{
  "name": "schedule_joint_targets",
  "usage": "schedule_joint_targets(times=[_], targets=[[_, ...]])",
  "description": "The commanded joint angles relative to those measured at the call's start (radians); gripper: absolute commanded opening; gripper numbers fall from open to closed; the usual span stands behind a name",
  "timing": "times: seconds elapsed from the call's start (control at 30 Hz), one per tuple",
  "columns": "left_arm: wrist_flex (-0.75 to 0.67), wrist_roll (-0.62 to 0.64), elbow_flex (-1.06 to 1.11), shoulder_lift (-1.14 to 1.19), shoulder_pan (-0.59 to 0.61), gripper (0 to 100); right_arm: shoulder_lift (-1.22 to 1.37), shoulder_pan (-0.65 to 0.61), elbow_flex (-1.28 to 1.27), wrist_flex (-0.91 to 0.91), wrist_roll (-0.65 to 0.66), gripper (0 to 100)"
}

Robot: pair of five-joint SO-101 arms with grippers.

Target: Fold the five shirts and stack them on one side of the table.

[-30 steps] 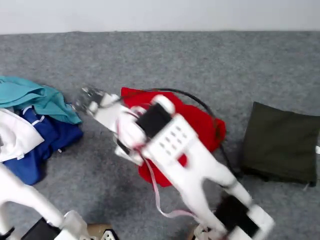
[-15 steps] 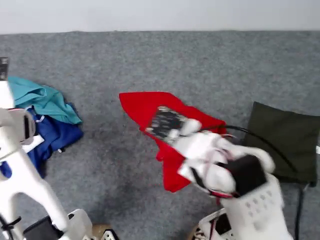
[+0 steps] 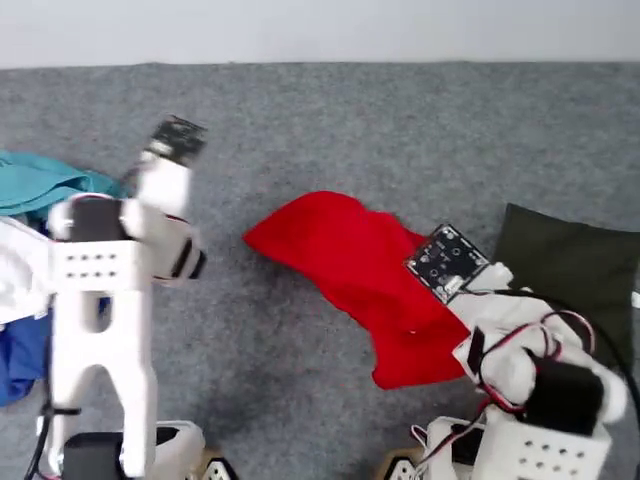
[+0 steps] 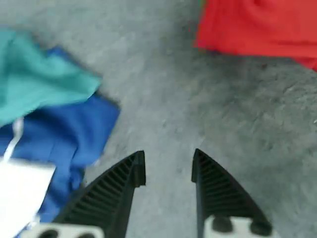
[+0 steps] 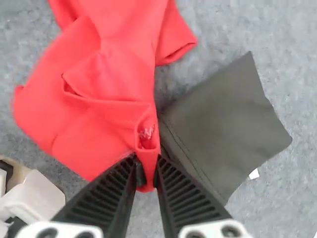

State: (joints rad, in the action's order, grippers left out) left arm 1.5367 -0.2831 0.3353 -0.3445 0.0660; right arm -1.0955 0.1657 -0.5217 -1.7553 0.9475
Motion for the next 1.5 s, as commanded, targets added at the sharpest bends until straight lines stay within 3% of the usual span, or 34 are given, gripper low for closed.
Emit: schedule_joint_targets(times=[0.0,0.17,0.5,0.67,1.07,1.47], targets=[[-0.175,-0.008,0.081,-0.026,-0.052,17,0.004,0.025,0.008,-0.022,0.011,0.9],[-0.316,-0.008,0.133,0.057,-0.087,21,0.01,0.028,0.006,-0.022,-0.015,0.9],[-0.259,-0.015,-0.156,0.436,-0.121,24,0.013,0.022,0.005,-0.022,-0.089,0.9],[-0.167,-0.095,-0.317,0.568,-0.161,24,0.01,0.022,-0.023,-0.022,-0.089,0.9],[-0.196,-0.419,-0.381,0.651,-0.164,22,0.01,0.022,-0.046,-0.022,-0.089,0.9],[-0.325,-0.436,-0.389,0.789,-0.173,21,0.015,0.022,-0.048,-0.022,-0.089,0.9]])
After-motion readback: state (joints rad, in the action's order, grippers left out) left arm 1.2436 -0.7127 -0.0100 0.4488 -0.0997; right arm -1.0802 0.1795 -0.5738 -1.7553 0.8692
